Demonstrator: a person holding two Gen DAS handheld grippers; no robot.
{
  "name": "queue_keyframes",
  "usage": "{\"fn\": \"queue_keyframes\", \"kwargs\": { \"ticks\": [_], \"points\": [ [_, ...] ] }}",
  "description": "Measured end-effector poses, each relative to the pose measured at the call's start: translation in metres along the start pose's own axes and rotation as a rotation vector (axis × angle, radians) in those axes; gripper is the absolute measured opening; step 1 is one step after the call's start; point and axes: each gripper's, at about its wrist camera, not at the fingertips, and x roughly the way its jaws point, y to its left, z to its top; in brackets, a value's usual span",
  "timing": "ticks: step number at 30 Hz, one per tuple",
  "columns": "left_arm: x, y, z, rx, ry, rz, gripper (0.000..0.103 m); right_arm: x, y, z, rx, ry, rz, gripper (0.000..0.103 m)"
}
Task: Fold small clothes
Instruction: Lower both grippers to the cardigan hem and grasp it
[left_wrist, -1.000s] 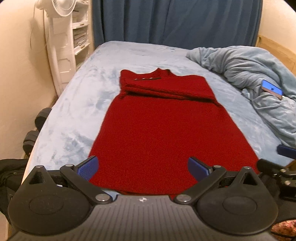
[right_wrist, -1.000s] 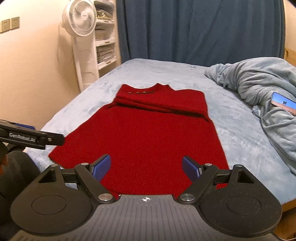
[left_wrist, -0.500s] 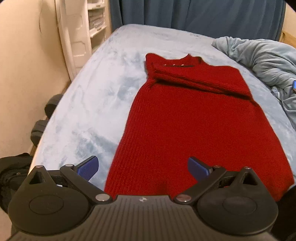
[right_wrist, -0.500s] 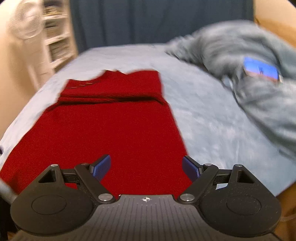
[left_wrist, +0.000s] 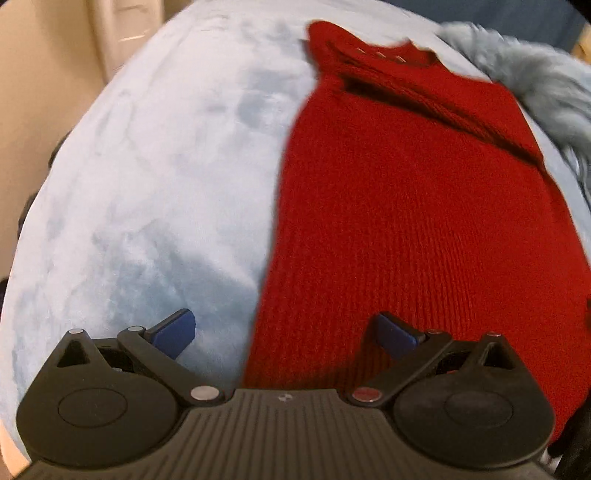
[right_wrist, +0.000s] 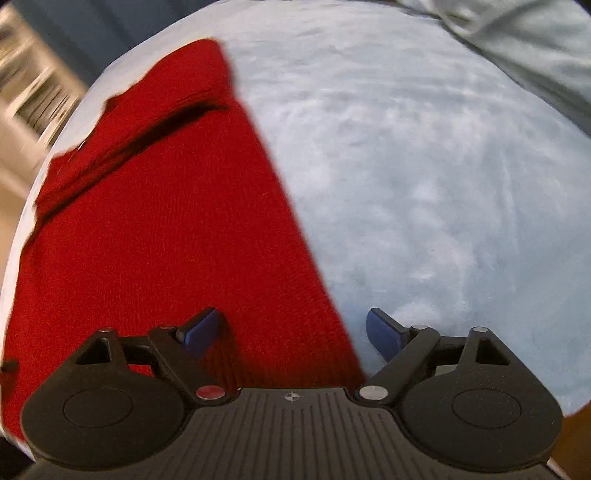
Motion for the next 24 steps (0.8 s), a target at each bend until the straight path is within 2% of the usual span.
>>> {"fn": "queue_keyframes", "kwargs": {
  "ticks": [3, 6, 8, 9, 10, 13, 14, 15, 16, 20, 24],
  "points": [
    [-0.007, -0.007, -0.01, 0.05, 0.04, -0.074, 0.103, -0.002, 0.007, -0.01, -0.018, 0.081, 0.052, 0.088],
    [-0.014, -0.013, -0.024, 0.078, 0.059, -0.089, 0.103, -0.005, 0.019, -0.025, -0.039, 0.142, 0.086, 0.082],
    [-0.018, -0.021, -0.031, 0.078, 0.069, -0.097, 0.103, -0.006, 0.026, -0.037, -0.042, 0.175, 0.083, 0.067],
    [-0.019, -0.023, -0.032, 0.08, 0.07, -0.085, 0.103, -0.008, 0.03, -0.041, -0.059, 0.16, 0.058, 0.048],
    [-0.019, -0.026, -0.033, 0.068, 0.077, -0.073, 0.101, -0.008, 0.031, -0.042, -0.058, 0.158, 0.052, 0.019],
    [-0.028, -0.03, -0.028, 0.024, 0.076, 0.007, 0.065, -0.013, 0.029, -0.041, 0.012, 0.141, 0.045, 0.017],
    [-0.033, -0.027, -0.025, -0.005, 0.074, -0.002, 0.034, -0.017, 0.031, -0.04, 0.008, 0.129, 0.039, 0.017],
    [-0.038, -0.021, -0.023, -0.044, 0.079, -0.052, 0.021, -0.022, 0.034, -0.04, 0.004, 0.112, 0.034, 0.017],
    [-0.044, -0.018, -0.021, -0.083, 0.073, -0.072, 0.021, -0.027, 0.037, -0.04, 0.005, 0.095, 0.033, 0.016],
    [-0.071, -0.024, -0.024, -0.089, 0.008, -0.076, 0.02, -0.057, 0.045, -0.032, 0.012, 0.018, 0.059, 0.016],
    [-0.101, -0.028, -0.03, -0.1, -0.049, -0.114, 0.019, -0.092, 0.053, -0.026, -0.009, -0.06, 0.09, 0.015]
  ]
}}
